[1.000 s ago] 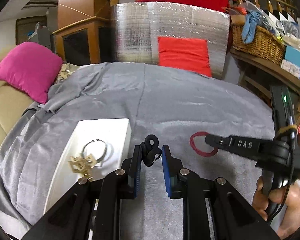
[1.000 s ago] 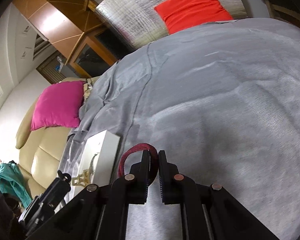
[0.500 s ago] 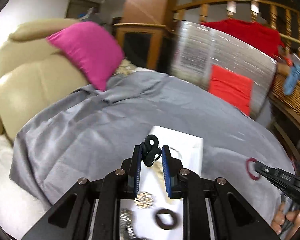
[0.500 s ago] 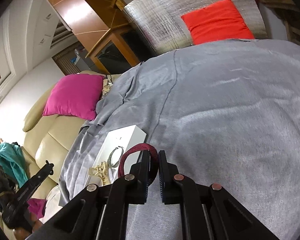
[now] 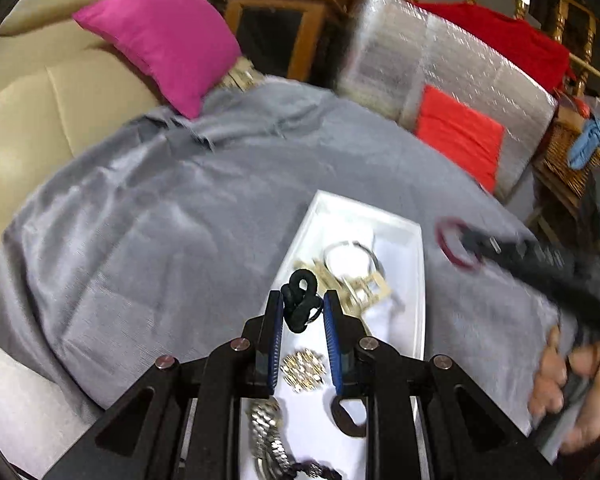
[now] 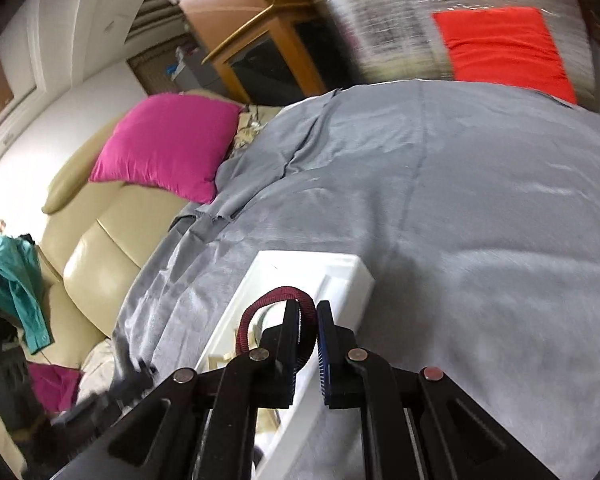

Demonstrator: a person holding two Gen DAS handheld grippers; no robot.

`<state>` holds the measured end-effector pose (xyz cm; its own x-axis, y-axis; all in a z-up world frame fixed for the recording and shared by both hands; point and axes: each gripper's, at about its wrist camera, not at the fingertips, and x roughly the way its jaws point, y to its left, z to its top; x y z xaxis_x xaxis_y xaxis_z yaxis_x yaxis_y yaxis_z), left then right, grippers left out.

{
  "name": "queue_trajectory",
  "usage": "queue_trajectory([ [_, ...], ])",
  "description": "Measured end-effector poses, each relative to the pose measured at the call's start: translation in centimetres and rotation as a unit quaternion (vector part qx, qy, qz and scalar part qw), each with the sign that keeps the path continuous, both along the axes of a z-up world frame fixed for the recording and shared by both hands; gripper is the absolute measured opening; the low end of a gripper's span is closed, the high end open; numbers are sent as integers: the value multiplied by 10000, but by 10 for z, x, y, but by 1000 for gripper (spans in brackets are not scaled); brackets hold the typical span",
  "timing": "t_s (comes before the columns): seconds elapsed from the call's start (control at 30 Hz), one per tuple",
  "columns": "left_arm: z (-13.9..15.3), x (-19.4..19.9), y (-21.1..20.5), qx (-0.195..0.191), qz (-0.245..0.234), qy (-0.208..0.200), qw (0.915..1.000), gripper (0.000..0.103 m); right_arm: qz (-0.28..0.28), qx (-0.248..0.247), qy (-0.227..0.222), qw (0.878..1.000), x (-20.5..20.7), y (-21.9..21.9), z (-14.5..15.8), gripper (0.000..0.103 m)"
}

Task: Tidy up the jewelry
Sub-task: 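Carry the black and red hair ties over the white tray, then open the left gripper over the tray while the right gripper releases the red hair tie inside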

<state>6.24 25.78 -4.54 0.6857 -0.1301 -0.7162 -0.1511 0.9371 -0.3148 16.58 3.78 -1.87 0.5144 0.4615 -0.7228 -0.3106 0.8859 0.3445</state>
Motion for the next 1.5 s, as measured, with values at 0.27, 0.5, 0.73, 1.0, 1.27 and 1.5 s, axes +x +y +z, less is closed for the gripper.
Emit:
queue_trajectory([
  [0.27,-23,17,-7,-101,-195,503,9985,21,283,-567,353,9974,51,55,-23,10],
  [0.5,-37,27,-9,-185,-165,790,9966,21,139,-712,538,9959,64,59,-41,10],
  [0.73,-50,34,-15,-103,-134,994,9949,21,281,-925,899,9912,82,88,-69,10],
  [1.0,-61,38,-14,39,-12,1251,9921,22,346,-957,1141,9882,87,97,-84,11],
  [1.27,-60,34,-22,244,-64,1247,9919,29,372,-938,874,9910,80,97,-66,53],
  [1.5,-53,30,-31,369,-120,1131,9928,49,318,-737,503,9955,65,81,-38,53],
])
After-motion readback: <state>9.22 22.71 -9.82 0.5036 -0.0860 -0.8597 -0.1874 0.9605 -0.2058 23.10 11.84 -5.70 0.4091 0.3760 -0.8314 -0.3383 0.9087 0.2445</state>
